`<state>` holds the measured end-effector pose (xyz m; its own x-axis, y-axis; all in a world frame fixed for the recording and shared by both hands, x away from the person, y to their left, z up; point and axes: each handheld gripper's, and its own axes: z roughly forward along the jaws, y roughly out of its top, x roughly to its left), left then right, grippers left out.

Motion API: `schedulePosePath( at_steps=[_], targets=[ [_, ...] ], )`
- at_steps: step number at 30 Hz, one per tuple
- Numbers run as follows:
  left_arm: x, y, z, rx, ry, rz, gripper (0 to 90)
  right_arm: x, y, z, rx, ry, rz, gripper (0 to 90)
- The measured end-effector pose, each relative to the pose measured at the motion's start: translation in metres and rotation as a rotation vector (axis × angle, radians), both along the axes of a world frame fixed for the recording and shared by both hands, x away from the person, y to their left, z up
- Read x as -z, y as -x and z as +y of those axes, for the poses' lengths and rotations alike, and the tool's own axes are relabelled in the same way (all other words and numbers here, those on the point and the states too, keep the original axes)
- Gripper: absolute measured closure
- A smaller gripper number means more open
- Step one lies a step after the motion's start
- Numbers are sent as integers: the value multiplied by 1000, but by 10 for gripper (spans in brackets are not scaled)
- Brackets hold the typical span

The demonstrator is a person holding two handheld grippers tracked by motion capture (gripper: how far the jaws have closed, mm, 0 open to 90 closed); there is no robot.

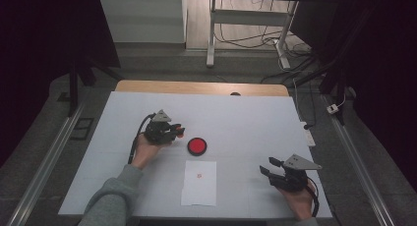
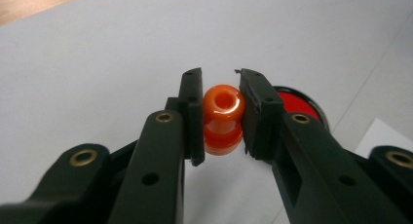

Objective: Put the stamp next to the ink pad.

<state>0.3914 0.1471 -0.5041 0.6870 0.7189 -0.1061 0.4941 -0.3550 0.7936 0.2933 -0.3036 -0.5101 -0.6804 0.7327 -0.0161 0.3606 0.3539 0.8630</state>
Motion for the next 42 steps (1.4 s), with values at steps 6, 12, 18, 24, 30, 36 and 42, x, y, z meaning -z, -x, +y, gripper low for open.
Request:
schedulePosePath(
  at_steps=[6,12,18,24,30,36,42],
  targets=[
    [6,-2,-1,-2,-26,11,721,0,0,1,-6,-1,0,462],
    [14,-4,1,-12,-23,35,721,0,0,0,-6,-1,0,462],
    [20,-6,3,-21,-36,50,720,0,1,0,-7,0,-2,462],
    [26,-6,2,-25,-56,63,717,1,0,1,-9,2,0,462],
    [30,-5,4,-26,-50,64,715,1,0,1,-9,2,1,462],
    [31,-2,4,-23,-51,54,711,0,1,1,-9,2,-2,462],
    [31,-1,4,-21,-56,55,706,0,1,2,-10,3,-3,461]
  ],
)
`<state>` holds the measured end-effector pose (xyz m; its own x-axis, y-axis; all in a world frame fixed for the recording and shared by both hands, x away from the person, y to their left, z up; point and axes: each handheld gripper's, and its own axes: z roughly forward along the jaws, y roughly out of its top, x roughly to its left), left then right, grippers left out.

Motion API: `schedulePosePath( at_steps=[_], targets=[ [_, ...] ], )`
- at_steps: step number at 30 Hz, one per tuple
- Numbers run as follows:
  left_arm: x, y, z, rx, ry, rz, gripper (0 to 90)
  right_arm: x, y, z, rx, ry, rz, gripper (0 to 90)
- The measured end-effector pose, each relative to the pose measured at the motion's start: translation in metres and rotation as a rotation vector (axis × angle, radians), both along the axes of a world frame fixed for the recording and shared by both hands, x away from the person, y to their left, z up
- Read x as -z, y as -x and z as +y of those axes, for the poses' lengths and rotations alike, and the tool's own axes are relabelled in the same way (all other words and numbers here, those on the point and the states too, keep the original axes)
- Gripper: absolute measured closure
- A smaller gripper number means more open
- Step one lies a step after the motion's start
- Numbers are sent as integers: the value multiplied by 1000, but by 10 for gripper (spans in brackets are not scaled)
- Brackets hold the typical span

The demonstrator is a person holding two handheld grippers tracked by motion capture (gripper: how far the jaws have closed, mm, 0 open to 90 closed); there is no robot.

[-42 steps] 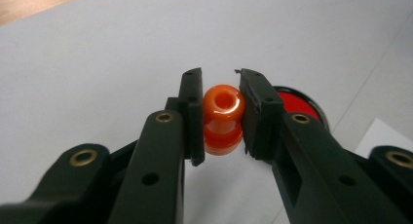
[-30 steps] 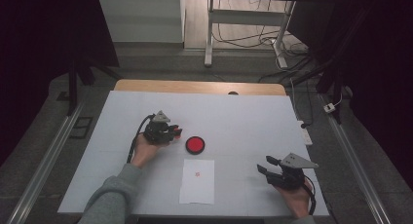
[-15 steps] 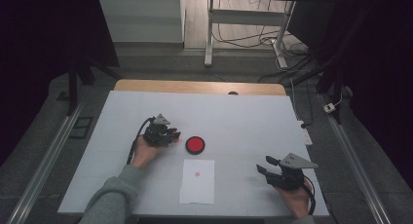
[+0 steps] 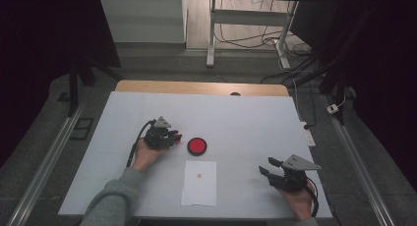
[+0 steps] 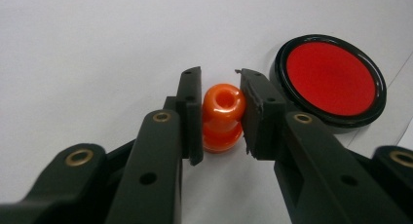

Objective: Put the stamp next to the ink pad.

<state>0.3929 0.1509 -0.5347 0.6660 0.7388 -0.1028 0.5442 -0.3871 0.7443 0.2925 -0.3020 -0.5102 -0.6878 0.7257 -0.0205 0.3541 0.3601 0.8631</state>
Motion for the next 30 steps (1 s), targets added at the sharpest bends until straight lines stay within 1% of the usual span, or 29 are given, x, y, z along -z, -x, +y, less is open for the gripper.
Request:
schedulePosePath(
  at_steps=[3,4,6,9,11,14,17,22,24,27,30],
  targets=[
    [-1,1,-2,11,-7,1,644,0,0,0,-1,-1,-1,461],
    [-1,1,-3,11,-14,1,621,0,0,0,-1,0,-1,460],
    [-2,1,-5,3,-13,-2,560,0,0,0,-2,0,-1,460],
    [-5,2,-4,-18,14,-6,481,0,0,0,-2,-2,-2,459],
    [-8,3,-3,-29,39,-13,428,0,0,-1,-3,-3,-2,459],
    [-14,7,0,-42,79,-30,380,0,0,-1,-1,-7,-3,459],
    [-21,12,4,-40,107,-39,352,-1,0,-2,-3,-15,-5,459],
    [-34,25,11,-30,131,-47,325,-2,0,-2,-7,-36,-3,458],
    [-38,31,13,-21,132,-53,324,-2,0,-3,-11,-44,-5,458],
    [-41,40,13,-2,138,-53,321,-2,1,-3,-15,-36,-3,457],
    [-44,49,15,19,127,-51,320,-1,1,-2,-19,-31,-1,456]
  ],
)
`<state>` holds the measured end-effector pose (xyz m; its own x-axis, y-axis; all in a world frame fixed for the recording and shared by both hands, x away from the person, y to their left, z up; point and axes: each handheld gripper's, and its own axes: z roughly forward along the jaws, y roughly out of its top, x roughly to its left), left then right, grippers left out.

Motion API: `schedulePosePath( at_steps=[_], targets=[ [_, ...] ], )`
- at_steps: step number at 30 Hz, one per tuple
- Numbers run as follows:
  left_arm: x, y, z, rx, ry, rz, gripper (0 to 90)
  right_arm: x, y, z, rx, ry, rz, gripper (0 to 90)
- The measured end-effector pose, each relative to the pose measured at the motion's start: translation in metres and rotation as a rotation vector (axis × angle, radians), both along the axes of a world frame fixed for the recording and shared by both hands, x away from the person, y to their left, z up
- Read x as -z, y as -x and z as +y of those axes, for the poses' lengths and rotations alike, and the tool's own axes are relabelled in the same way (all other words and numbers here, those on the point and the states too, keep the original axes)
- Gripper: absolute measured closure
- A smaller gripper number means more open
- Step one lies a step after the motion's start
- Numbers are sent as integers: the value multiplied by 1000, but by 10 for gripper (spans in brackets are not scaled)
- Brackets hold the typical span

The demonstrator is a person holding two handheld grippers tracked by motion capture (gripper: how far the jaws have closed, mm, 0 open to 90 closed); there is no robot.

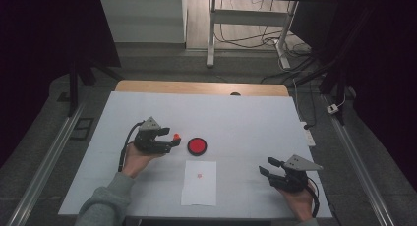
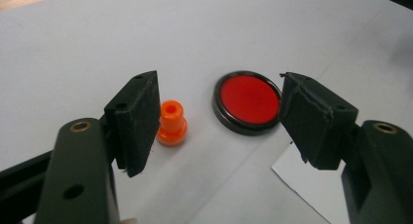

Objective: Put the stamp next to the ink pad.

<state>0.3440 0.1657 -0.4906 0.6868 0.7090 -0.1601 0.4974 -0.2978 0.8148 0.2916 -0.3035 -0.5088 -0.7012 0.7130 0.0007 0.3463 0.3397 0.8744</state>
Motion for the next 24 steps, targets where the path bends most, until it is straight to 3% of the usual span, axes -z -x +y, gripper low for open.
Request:
schedulePosePath(
  at_steps=[11,24],
  targets=[
    [-6,33,17,10,15,2,314,0,1,-2,7,6,-2,455],
    [10,81,49,-10,10,1,313,-1,2,-5,18,16,-6,453]
  ],
)
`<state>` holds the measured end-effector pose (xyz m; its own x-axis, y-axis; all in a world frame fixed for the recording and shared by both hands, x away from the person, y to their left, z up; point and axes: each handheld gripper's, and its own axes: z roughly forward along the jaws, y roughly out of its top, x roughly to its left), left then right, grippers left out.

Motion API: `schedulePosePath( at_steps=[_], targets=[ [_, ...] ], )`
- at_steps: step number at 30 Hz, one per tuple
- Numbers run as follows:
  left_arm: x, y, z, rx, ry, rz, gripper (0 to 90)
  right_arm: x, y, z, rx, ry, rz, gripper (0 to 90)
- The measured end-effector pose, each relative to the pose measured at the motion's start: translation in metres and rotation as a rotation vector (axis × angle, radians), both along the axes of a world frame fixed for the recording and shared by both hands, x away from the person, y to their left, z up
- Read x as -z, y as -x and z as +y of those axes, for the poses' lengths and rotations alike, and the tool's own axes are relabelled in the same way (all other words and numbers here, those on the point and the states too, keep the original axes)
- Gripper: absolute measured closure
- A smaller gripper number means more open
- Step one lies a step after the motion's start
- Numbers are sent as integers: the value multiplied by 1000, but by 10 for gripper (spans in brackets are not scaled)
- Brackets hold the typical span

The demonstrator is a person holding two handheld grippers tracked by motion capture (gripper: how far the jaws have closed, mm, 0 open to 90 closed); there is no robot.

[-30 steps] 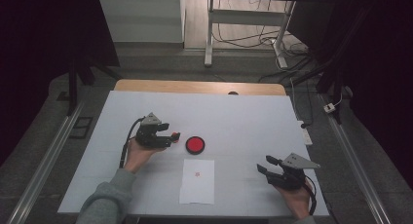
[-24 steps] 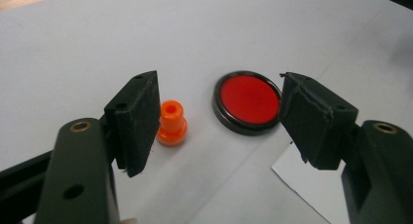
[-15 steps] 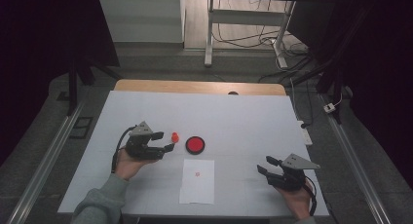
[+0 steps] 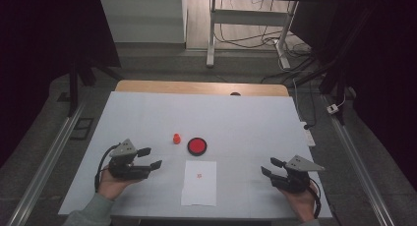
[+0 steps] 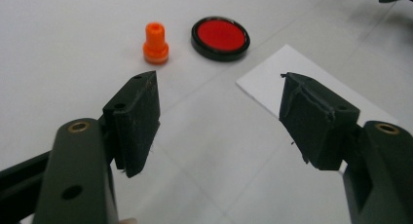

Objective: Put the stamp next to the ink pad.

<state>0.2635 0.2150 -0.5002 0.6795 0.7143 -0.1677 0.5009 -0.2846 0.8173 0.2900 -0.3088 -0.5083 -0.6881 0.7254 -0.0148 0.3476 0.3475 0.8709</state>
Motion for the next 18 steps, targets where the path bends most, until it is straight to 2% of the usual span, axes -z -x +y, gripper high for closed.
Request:
schedulePosePath(
  at_steps=[8,18],
  targets=[
    [5,23,16,-23,-20,-23,314,0,-2,-2,2,5,-1,452],
    [15,29,18,-27,-51,-9,314,3,-4,-3,-9,19,2,452]
  ],
)
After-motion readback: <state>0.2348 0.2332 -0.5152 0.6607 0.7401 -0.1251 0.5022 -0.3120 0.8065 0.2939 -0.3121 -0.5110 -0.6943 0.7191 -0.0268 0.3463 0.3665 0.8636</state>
